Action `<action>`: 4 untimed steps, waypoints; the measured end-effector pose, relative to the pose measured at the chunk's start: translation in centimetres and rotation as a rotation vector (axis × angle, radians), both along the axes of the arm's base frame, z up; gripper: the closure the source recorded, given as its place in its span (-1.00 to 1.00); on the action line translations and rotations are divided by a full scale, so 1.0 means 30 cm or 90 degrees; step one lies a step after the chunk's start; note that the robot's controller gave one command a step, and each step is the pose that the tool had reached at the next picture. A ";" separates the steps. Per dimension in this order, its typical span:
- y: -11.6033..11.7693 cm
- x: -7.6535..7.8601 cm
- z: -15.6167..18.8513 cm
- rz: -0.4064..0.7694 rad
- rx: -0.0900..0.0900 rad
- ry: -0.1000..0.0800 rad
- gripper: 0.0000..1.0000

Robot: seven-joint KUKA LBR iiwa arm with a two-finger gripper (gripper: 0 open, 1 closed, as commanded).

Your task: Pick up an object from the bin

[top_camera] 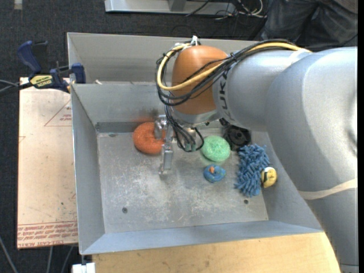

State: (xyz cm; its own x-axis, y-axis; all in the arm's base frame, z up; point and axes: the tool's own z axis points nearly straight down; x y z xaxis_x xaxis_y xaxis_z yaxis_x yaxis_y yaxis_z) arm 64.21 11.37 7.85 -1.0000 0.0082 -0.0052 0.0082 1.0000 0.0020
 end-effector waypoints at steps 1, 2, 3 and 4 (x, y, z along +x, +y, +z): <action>0.026 0.006 -0.011 0.035 0.000 -0.001 -1.00; 0.038 -0.007 -0.014 -0.039 0.002 -0.001 -1.00; 0.074 -0.005 -0.015 0.096 0.000 -0.004 -1.00; 0.083 -0.062 0.029 0.006 0.003 -0.003 1.00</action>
Offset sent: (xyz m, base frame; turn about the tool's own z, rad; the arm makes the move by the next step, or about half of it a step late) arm -0.0081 0.0117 -0.0071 -0.1179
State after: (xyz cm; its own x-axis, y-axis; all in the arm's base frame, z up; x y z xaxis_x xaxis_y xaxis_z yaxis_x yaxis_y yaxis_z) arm 62.37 13.86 8.73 -0.9999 -0.0005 -0.0103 -0.0006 1.0000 0.0065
